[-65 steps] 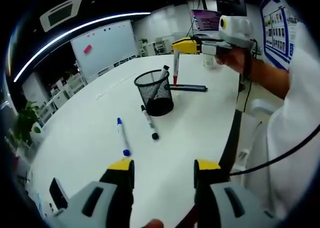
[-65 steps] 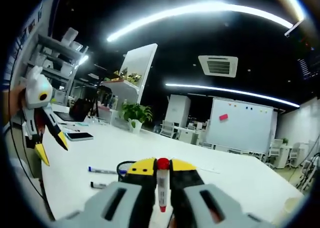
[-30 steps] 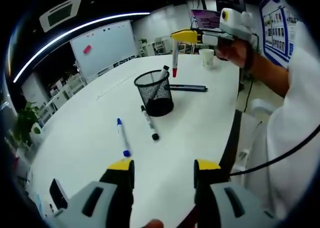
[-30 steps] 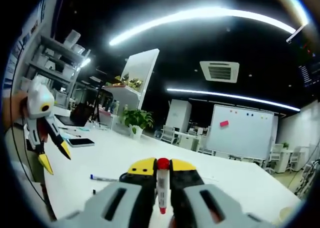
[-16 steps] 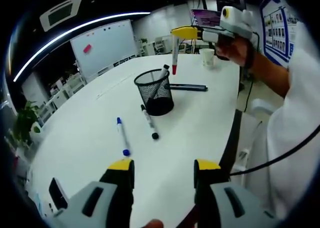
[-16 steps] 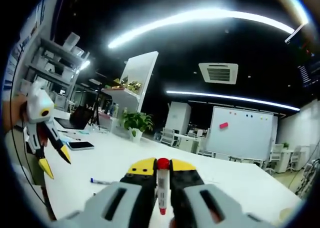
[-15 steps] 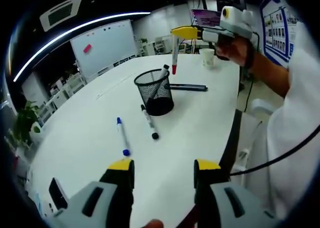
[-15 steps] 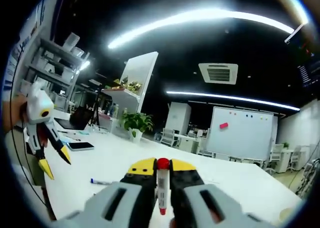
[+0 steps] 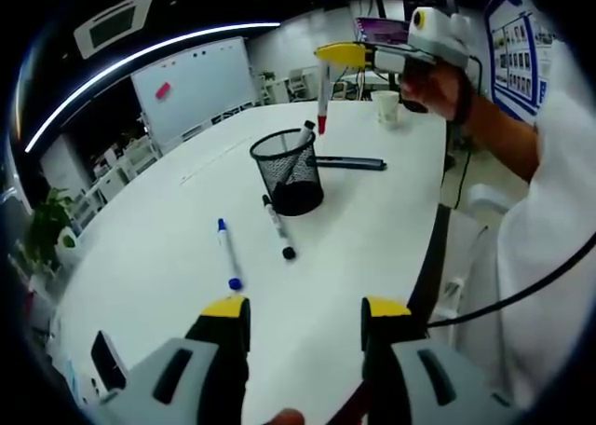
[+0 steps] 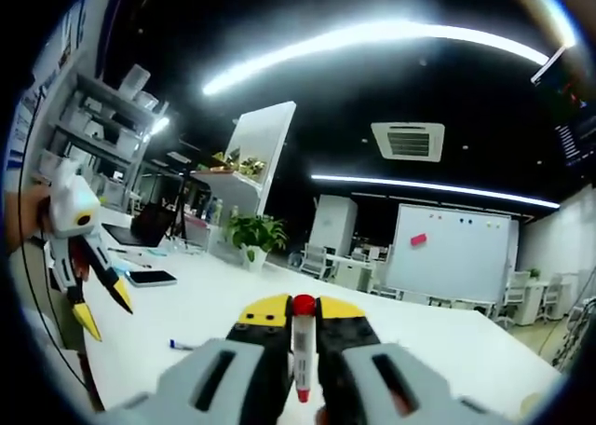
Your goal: Place the scattered laser pointers and whiteboard markers into the pen holder and stack the scattered paper cups together
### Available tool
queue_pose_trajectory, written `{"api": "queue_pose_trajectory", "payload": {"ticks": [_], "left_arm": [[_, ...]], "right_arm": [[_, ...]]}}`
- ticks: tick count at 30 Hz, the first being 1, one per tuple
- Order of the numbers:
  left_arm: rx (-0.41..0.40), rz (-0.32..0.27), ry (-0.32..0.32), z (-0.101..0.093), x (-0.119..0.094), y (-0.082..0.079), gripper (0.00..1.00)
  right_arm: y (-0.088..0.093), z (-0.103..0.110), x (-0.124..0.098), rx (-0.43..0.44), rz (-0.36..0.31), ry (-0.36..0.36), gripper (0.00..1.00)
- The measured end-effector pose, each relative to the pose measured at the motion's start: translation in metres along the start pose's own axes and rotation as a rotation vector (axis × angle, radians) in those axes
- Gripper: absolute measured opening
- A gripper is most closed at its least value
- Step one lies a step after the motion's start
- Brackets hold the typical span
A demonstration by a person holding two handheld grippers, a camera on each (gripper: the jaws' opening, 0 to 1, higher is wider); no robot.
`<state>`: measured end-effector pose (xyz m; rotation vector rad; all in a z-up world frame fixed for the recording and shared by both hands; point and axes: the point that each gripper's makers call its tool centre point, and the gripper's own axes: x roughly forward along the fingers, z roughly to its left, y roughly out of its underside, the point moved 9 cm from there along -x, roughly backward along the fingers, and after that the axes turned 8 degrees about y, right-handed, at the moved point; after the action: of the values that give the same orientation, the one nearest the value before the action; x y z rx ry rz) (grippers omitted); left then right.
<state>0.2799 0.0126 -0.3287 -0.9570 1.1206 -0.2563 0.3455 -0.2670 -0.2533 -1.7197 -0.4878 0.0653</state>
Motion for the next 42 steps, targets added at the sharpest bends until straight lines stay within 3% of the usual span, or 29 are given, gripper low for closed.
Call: {"api": "queue_pose_trajectory", "payload": {"ticks": [42], "left_arm": [[-0.004,-0.001,-0.003,0.0016,-0.0007,0.0032,0.49]], "right_arm": [[-0.0092,0.0039,0.0088,0.003,-0.020,-0.021,0.10]]}}
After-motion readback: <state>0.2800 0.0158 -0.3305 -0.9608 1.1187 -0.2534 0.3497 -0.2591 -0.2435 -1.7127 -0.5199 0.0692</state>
